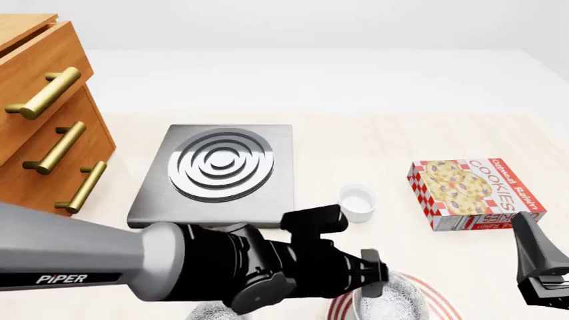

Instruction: Pick the akita bowl on the wooden cabinet and place it on the plate.

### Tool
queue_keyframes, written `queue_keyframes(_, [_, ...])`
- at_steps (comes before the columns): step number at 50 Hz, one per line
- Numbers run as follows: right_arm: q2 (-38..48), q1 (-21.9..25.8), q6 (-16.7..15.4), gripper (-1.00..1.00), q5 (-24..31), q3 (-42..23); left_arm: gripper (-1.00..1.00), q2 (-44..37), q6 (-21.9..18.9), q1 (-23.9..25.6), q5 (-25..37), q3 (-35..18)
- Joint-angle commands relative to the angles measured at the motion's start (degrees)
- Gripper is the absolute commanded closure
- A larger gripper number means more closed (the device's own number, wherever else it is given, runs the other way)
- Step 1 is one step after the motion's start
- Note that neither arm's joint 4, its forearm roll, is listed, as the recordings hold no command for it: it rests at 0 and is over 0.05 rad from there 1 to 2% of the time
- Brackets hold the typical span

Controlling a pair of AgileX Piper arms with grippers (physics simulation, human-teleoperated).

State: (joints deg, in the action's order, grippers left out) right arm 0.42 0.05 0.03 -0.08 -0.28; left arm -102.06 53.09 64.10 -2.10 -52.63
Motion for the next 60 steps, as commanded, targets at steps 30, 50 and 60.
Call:
queue_keyframes(30, [0.0, 0.0, 0.0, -1.00, 0.0, 0.0, -1.00, 13.6, -4.5, -4.0, 3.0, 2.4])
queue_keyframes(50, [0.0, 0.7, 0.1, -1.00, 0.0, 0.0, -1.00, 16.6, -5.6, -6.6, 3.3, 2.9])
queue_keyframes(60, [-0.4, 6.1, -4.0, -1.00, -2.6, -1.2, -1.00, 17.1, -5.3, -7.0, 2.5, 3.9])
